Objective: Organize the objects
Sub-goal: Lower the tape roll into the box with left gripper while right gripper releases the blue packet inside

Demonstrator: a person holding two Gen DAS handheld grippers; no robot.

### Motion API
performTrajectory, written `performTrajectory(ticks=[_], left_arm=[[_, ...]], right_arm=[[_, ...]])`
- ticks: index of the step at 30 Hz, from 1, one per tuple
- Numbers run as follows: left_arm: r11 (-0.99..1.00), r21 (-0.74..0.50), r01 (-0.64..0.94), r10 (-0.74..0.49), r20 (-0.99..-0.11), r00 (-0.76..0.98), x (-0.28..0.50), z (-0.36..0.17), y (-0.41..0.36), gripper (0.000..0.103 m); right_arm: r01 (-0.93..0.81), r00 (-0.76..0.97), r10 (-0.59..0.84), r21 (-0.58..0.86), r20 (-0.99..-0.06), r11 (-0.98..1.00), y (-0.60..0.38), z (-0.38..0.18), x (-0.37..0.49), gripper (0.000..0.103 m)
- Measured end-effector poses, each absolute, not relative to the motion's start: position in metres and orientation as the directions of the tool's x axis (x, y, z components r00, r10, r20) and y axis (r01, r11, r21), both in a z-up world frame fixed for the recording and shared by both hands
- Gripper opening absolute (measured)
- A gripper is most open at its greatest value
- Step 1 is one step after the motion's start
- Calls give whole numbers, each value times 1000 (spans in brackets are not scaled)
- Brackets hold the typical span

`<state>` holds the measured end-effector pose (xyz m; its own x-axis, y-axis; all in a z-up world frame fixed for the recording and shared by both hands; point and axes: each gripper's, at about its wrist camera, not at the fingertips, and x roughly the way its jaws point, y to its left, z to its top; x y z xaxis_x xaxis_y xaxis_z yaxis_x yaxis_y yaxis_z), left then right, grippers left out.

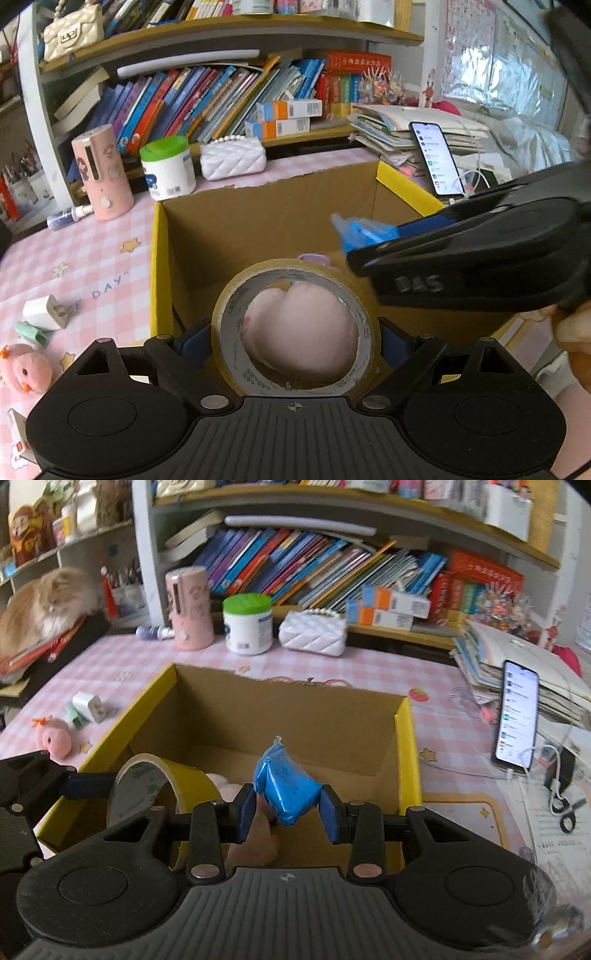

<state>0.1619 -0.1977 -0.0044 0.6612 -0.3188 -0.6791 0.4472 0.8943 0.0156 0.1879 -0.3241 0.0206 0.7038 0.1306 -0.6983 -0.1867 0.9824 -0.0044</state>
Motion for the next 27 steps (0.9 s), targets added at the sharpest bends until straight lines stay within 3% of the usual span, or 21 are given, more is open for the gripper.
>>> performTrajectory(ticks=[10,27], left_arm=[[898,45,438,-298,-670,680,163,-7,-201,91],[913,36,407,-302,-612,731,145,10,-190,94]], right_arm=[[-256,624,157,-10,-766,967,-317,-1,212,32],[-247,631,158,-4,-760,969,-319,1,224,33]])
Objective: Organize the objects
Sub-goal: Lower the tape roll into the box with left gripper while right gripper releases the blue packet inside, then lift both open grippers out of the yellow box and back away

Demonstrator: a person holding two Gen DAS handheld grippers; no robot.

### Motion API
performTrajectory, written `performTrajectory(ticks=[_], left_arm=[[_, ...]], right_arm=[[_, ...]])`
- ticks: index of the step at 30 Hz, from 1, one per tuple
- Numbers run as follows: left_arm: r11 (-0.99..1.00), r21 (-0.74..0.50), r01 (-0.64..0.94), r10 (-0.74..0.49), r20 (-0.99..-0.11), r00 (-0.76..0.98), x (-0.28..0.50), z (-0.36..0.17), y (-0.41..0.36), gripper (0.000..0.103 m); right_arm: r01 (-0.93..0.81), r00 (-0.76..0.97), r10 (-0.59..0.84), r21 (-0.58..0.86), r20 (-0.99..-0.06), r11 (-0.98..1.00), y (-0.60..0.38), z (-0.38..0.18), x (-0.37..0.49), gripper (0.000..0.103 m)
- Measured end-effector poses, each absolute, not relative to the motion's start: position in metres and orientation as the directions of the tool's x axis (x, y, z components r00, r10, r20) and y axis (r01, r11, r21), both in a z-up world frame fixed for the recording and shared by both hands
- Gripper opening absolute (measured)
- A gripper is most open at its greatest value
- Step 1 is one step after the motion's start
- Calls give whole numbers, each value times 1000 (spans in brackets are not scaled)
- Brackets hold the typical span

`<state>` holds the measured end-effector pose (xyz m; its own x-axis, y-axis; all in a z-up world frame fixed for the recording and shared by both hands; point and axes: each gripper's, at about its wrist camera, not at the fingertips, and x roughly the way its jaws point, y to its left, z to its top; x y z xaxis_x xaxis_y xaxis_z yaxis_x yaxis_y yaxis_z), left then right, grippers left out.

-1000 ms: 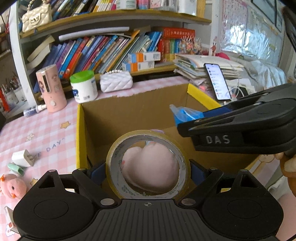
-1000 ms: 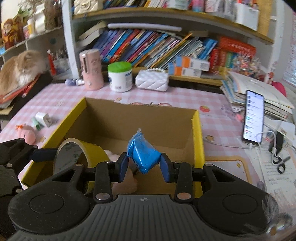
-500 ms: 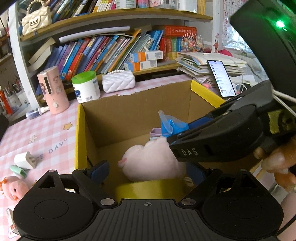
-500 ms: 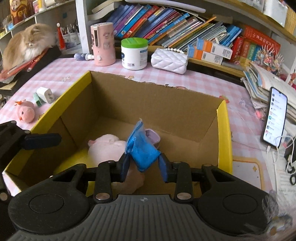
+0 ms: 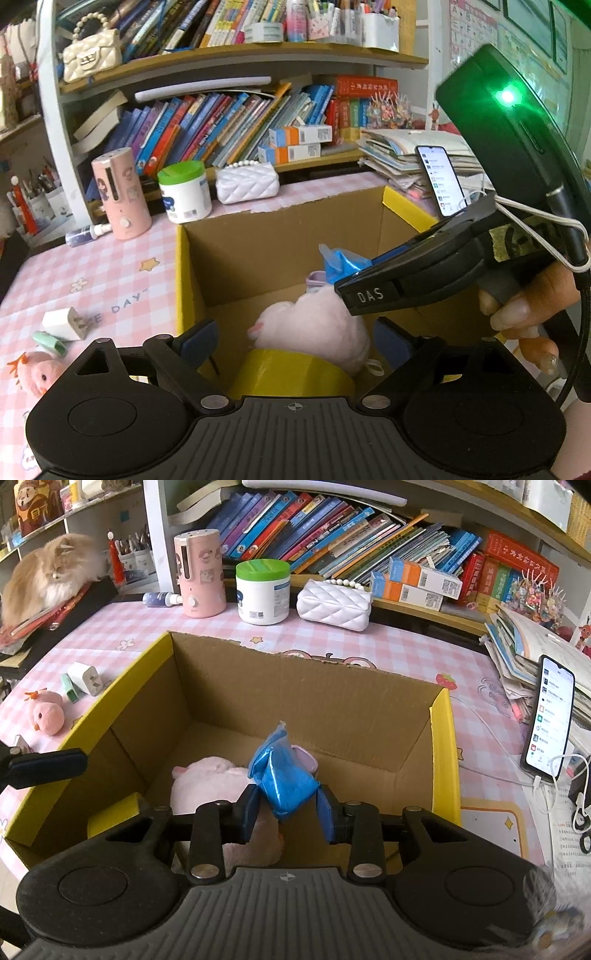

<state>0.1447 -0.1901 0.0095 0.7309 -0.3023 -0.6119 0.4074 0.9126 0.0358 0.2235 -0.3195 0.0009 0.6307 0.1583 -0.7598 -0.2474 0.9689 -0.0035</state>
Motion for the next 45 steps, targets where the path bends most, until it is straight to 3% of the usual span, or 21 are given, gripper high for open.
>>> performTrajectory(ticks=[14,26,31,45], left_arm=[[936,-2,351,-294,-552,780,119,30,-158,100],[952,-30,304,-274,-522,808,89,38,-115,100],[956,-30,293,-265,-520,812,73,35,-95,101],[976,-28,217,-190,-596,780,39,14,-33,101]], right_arm=[[-165,719,124,5,-684,986,-316,24,185,68],[113,822,-107,-24,-560,993,-312,50,115,88],[212,817,-199,-39,-542,976,-300,46,82,91],[283,721,-275,-92,-636,955,-231,3,23,98]])
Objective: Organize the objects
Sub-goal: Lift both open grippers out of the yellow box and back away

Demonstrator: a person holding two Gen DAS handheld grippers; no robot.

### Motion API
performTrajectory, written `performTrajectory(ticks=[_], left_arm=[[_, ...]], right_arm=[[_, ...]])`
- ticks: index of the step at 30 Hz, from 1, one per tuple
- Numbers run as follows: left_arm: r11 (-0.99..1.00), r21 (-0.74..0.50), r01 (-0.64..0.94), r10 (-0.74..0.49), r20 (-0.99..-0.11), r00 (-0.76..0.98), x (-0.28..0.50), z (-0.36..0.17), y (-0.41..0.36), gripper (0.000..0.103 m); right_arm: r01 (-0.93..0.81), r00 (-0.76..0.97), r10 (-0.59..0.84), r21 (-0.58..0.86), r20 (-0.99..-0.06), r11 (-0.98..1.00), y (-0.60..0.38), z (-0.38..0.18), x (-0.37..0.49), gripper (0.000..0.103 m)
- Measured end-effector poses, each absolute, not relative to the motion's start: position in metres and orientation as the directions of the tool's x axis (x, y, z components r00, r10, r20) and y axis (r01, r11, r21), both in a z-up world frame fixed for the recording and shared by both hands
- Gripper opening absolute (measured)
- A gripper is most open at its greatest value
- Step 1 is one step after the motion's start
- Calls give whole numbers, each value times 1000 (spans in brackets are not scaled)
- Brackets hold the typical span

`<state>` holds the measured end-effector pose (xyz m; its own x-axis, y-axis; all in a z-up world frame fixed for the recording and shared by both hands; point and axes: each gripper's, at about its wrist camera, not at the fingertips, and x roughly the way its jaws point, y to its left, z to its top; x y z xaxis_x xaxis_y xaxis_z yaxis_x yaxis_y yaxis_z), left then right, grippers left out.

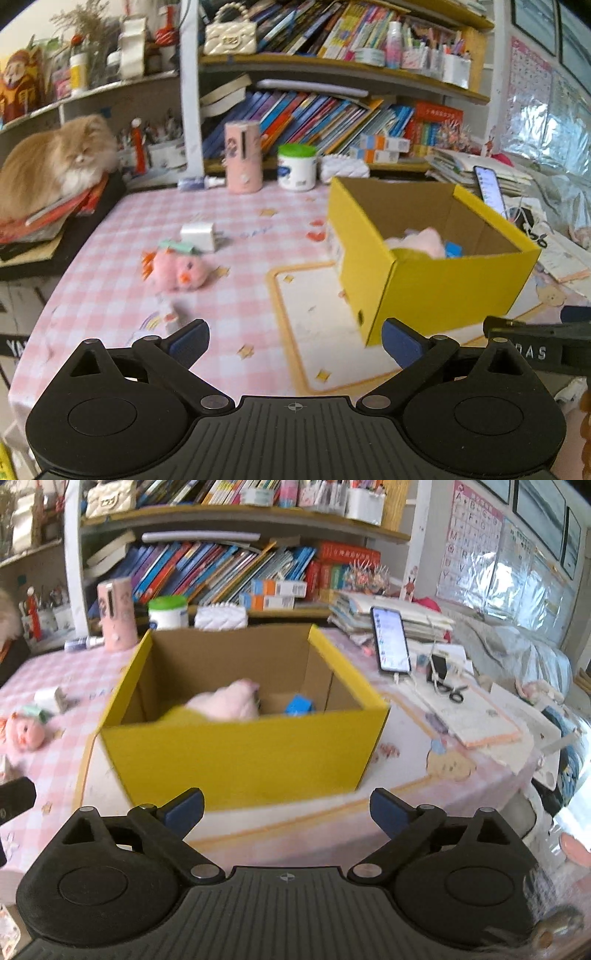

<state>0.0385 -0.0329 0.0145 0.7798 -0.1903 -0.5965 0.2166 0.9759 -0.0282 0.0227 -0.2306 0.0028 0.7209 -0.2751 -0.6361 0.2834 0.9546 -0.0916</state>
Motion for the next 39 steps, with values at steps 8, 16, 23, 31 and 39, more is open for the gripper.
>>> performTrajectory(ticks=[8,16,23,31,39], left_arm=[[987,-7,161,-129,-635,762,17,3,-2,101],[991,29,132,-81,-659,748,4,-2,21,101],[993,53,110,-46,-672,739,-6,-6,39,101],[994,76,83,-8,-683,730,-14,-8,55,101],[995,91,42,33,-689,724,-20,-10,74,101]], right_arm=[[229,697,-234,-100,-678,968,-190,-12,3,100],[163,682,-179,-90,-709,982,-157,-19,-6,103],[106,673,-136,-86,-727,991,-132,-24,-10,103],[65,666,-99,-75,-739,995,-111,-28,-10,103],[10,663,-58,-68,-747,998,-89,-31,-10,103]])
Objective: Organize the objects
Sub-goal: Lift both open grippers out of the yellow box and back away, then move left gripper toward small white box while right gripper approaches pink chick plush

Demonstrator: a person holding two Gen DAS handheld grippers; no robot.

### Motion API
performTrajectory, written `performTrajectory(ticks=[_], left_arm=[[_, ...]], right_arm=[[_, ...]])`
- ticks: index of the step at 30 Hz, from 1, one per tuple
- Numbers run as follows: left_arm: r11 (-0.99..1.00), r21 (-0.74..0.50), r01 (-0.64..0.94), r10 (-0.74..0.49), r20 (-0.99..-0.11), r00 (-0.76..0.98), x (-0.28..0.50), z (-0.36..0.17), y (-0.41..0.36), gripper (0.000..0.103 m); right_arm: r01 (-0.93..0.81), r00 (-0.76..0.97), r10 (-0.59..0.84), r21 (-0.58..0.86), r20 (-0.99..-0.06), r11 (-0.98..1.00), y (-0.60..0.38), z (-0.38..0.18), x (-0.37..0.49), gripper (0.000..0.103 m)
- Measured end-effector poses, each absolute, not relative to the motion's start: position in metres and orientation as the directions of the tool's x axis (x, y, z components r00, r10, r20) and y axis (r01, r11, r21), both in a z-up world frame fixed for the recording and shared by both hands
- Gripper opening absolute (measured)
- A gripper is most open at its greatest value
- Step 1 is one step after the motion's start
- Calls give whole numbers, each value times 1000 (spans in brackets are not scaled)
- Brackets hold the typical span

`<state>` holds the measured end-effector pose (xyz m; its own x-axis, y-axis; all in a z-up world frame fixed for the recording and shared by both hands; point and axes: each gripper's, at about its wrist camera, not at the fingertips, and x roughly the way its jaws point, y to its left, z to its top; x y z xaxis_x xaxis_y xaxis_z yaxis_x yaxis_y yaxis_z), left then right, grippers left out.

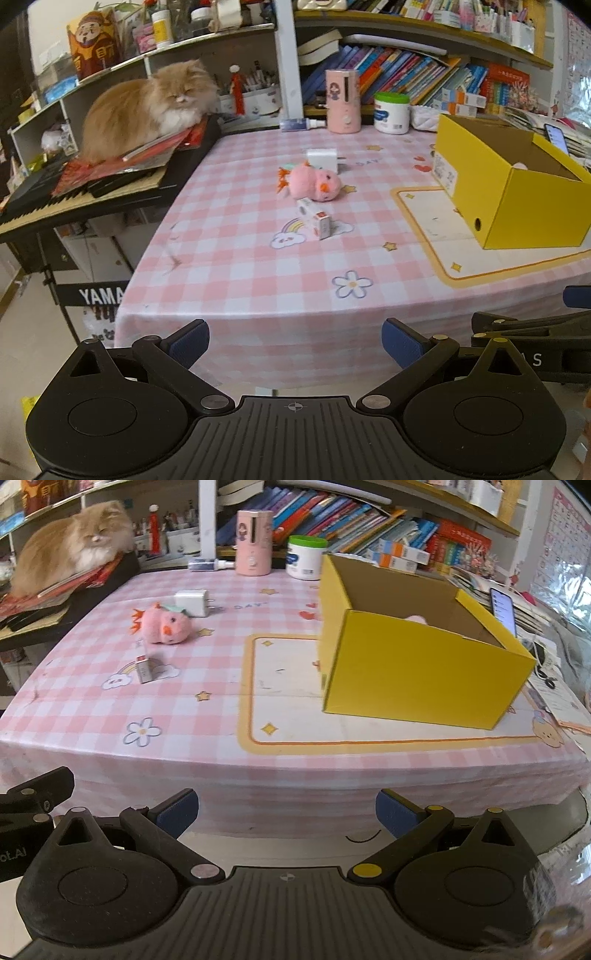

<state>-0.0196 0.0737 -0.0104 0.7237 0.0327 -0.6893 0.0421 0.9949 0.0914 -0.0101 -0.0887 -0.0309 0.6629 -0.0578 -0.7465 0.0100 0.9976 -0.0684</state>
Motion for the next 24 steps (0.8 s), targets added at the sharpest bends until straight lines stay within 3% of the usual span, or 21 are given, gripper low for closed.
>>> performTrajectory(ticks=[24], left_arm=[[995,78,-61,99,-710,697,-5,-16,103,101]], right_arm=[[-112,642,13,-76,-766,991,-54,-33,13,103]])
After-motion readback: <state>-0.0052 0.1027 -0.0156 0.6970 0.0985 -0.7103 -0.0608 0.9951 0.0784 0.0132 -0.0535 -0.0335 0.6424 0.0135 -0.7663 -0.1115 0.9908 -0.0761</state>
